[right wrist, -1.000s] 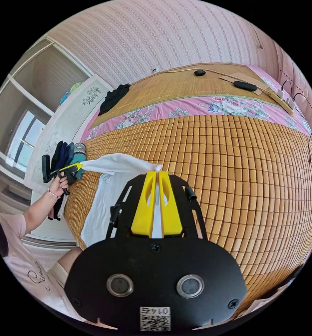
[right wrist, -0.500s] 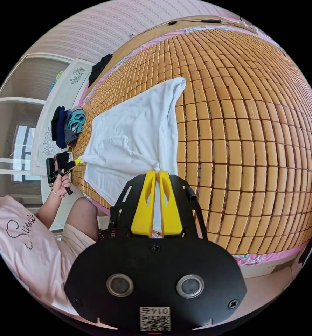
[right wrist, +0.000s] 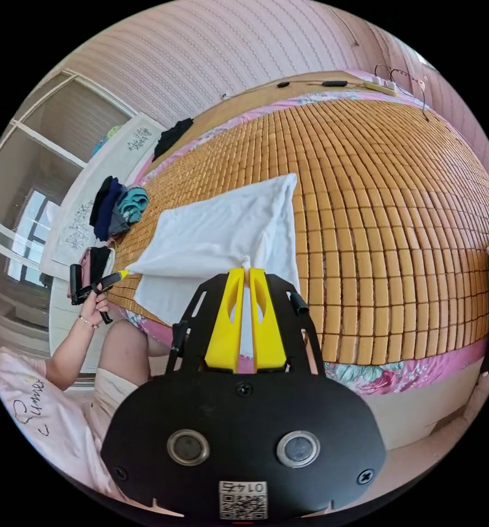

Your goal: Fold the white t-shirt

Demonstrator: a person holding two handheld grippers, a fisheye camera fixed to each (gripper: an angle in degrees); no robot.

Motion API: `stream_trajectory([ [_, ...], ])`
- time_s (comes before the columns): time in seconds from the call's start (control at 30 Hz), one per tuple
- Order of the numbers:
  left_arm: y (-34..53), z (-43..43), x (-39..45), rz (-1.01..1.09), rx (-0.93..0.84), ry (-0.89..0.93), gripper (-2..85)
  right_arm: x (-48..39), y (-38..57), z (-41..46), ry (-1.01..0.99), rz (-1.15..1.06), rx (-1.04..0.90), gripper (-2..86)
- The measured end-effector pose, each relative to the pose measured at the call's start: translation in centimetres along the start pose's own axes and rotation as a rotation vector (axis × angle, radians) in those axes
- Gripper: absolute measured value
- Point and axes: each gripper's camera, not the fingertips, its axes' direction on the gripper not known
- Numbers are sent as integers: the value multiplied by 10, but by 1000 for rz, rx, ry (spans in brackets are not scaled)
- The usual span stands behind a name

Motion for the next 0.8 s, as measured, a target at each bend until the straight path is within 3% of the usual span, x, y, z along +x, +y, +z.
stream_trajectory([
  [0.23,30,-30,23,75,102,-64,-7,-37,25,1,208,-38,48,36],
  [0.4,7,1,85,252,54,-9,-1,-96,2,21,155,-210,68,47],
  [0.63,-31,87,128,265,-46,-50,55,-135,-36,108,139,-259,-89,79],
  [0.7,-32,114,133,278,-140,-86,33,-140,-37,117,148,-274,-93,65],
  [0.8,-24,107,133,295,-126,-51,-3,-144,-31,110,102,-291,-67,22],
])
